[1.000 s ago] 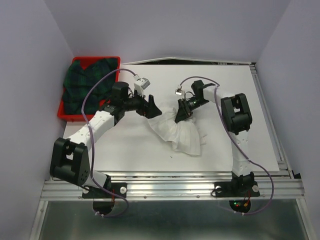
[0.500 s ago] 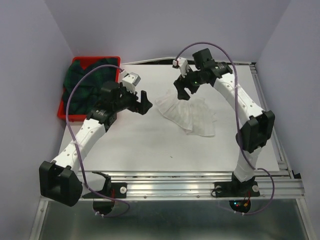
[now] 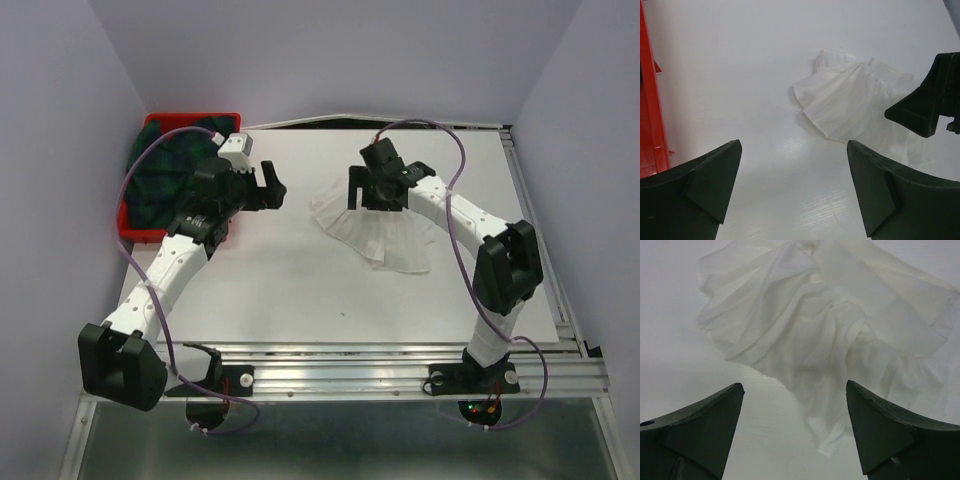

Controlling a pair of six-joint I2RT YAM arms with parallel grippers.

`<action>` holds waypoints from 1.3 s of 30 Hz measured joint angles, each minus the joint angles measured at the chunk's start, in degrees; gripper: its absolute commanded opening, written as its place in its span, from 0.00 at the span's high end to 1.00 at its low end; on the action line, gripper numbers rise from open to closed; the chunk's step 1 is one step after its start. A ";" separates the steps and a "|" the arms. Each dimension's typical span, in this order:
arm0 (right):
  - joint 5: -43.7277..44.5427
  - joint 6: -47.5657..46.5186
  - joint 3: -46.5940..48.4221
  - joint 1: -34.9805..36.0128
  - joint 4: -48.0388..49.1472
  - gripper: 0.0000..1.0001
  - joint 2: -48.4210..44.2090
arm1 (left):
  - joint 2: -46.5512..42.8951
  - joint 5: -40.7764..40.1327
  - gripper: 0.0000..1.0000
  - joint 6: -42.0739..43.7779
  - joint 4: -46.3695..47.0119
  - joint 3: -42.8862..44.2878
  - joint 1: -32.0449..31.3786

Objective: Fold and stack the skirts
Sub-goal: Neatly place the folded skirt to the corner

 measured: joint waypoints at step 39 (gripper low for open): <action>-16.90 -53.11 19.15 -38.34 16.98 0.00 30.64 | 6.64 6.91 0.02 14.03 -5.35 2.64 0.74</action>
